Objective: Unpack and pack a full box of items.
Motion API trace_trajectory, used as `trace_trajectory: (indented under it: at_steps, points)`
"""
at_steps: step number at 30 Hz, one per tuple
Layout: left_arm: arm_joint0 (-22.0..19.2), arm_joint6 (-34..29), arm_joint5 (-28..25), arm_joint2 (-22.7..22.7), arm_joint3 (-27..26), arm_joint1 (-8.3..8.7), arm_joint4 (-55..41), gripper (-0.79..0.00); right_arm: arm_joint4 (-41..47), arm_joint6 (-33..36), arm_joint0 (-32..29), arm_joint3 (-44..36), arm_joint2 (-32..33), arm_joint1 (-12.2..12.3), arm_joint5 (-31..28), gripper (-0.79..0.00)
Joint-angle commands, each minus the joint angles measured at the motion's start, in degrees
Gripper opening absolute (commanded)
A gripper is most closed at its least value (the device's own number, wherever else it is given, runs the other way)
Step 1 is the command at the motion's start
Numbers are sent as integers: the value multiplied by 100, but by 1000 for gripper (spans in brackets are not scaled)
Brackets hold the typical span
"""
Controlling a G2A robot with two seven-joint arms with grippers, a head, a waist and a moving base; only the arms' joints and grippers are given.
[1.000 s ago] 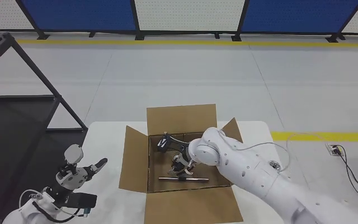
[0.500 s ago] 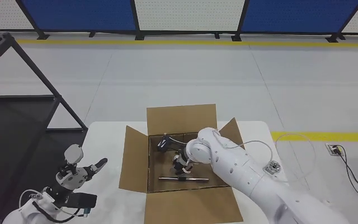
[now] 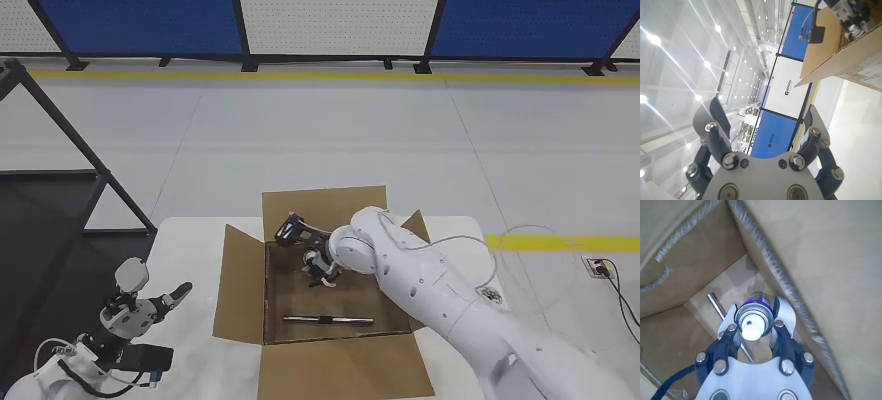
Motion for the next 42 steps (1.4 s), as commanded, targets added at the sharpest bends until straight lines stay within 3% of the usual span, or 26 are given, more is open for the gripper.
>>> trace_trajectory:
  at_steps: [1,5,11,17,26,36,39,42]
  points:
    - [0,0,0,0,0,0,0,0,-116,220,14,-552,228,217,170,-785]
    - [0,0,0,0,0,0,0,0,-488,859,-288,-2064,801,763,632,-785]
    - [0,0,0,0,0,0,0,0,-1275,1888,-1523,-4721,2209,1662,1032,-785]
    - [0,0,0,0,0,0,0,0,-1682,2431,-2926,-6715,3787,2217,935,-785]
    - [0,0,0,0,0,0,0,0,-1546,2714,-4385,-8315,5853,2580,1029,-785]
    - [0,0,0,0,0,0,0,0,-772,2409,-6279,-8924,8448,2750,1302,-785]
    - [0,0,0,0,0,0,0,0,-462,2102,-6780,-8847,8885,2747,1346,-785]
    - [0,0,0,0,0,0,0,0,-462,2102,-6780,-8847,8885,2747,1346,-785]
